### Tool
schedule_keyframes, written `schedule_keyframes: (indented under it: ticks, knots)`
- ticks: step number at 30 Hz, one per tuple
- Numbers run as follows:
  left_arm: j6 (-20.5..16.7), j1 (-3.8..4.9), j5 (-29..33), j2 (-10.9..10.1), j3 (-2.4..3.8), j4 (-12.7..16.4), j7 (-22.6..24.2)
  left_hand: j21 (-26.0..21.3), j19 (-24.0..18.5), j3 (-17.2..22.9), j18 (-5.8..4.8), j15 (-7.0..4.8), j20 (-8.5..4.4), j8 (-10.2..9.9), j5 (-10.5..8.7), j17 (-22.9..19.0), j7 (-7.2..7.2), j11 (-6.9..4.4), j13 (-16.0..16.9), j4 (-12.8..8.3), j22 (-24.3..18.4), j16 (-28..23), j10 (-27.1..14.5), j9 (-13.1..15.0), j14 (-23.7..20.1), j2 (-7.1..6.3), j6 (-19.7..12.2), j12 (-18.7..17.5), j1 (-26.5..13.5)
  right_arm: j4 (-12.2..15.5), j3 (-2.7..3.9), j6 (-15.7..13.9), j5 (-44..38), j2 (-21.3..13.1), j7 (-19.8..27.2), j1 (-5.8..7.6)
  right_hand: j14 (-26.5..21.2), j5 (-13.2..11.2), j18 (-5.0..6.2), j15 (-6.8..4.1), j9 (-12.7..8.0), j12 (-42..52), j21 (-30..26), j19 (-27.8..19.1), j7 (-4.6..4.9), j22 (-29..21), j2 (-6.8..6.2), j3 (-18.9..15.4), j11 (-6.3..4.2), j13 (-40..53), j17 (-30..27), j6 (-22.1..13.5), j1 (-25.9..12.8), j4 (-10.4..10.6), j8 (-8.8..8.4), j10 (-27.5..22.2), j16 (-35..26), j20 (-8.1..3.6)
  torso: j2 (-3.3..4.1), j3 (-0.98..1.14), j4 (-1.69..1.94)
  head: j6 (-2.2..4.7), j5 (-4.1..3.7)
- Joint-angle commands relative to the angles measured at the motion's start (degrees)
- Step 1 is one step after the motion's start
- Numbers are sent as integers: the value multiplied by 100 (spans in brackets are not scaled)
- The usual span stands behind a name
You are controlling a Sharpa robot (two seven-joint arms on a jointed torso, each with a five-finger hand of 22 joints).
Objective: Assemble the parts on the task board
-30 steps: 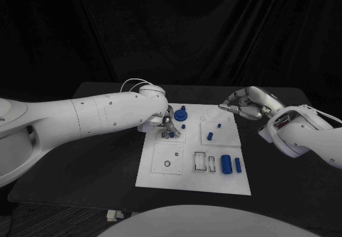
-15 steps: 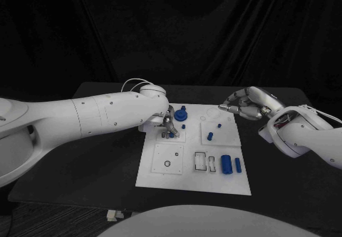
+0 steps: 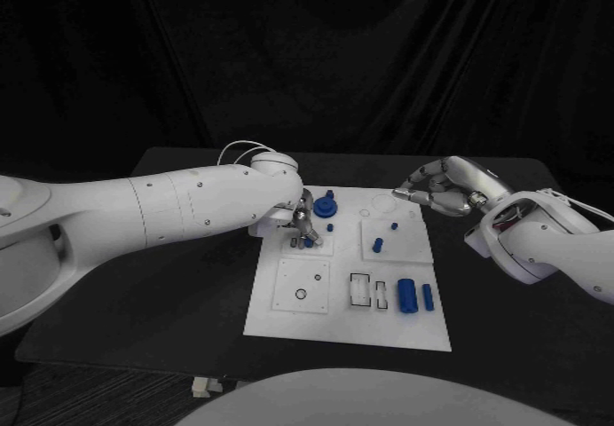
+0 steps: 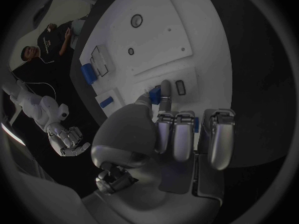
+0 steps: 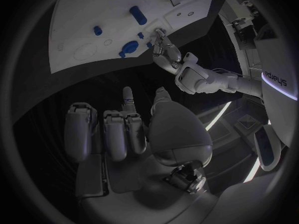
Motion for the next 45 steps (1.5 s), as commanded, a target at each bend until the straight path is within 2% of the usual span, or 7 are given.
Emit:
schedule_keyframes:
  ticks: [1,10,15,23,38,42,45]
  knots:
    - [35,-21,26,5,-6,4,84,-19,385,24,38,42,40,-23,-2,1508,2,-2,1501,5,1275,15,627,7,584,8,32,-3,-16,5,4,34,-33,-1,-106,-15,610,22,29,31,-9,20,-22,82,-5,1166,-9,-33,35,1505,1509,19,59,10,-14,598,17,34,3,-1,1,-1,1]
    - [17,-23,26,-13,-6,13,86,-18,390,126,37,28,31,-35,116,1508,-9,-15,1501,-22,1282,15,627,37,584,-60,49,-3,64,13,4,30,-33,-11,-113,-15,610,22,29,31,-9,20,-22,82,-5,1166,-9,-33,35,1505,1509,19,59,10,-14,598,17,34,1,1,0,-1,7]
    - [19,-24,26,-26,-6,27,82,-22,391,33,36,44,40,-61,-706,1508,16,6,1501,26,1287,15,627,75,584,-79,74,-3,-290,14,4,25,-33,-12,-112,-15,610,22,29,31,-9,20,-22,82,-5,1166,-9,-33,35,1505,1509,19,59,10,-14,598,17,34,1,0,-2,-1,8]
    - [23,-25,26,-54,-6,63,56,-38,380,-144,41,59,55,-106,-1322,1508,40,24,1501,41,1278,15,627,113,584,-84,58,-3,-716,19,4,19,-33,-15,-108,-15,610,29,31,31,-11,20,-32,77,-5,1163,-2,-41,35,1505,1509,17,60,12,-16,598,17,33,-3,0,-1,-1,15]
    - [-88,-26,26,-176,-7,218,94,-50,373,-114,44,64,60,-146,-1301,1508,43,29,1501,-96,1273,15,627,145,584,-195,14,-3,-464,12,4,19,-33,-12,-100,-26,610,30,32,31,-11,20,-34,76,-5,1162,0,-48,35,1505,1509,18,57,14,-16,598,17,33,-2,0,-1,-1,20]
    - [-101,-32,26,-175,-8,213,135,-58,367,-38,47,65,62,-161,-1177,1508,45,30,1501,-177,1269,15,627,160,584,-201,-1,-3,-272,5,4,28,-33,-7,-101,-28,610,30,32,31,-11,20,-34,76,-5,1162,0,-48,35,1505,1509,18,57,14,-16,598,17,33,-1,-1,0,-1,30]
    - [-111,-39,26,-174,-8,208,171,-65,363,53,48,62,60,-187,-798,1508,41,29,1501,-268,1267,15,627,169,584,-211,-28,-3,-68,-1,4,34,-33,-3,-101,-29,610,30,32,31,-11,20,-34,76,-5,1162,0,-48,35,1505,1509,18,57,14,-16,598,17,33,-3,0,0,-1,35]
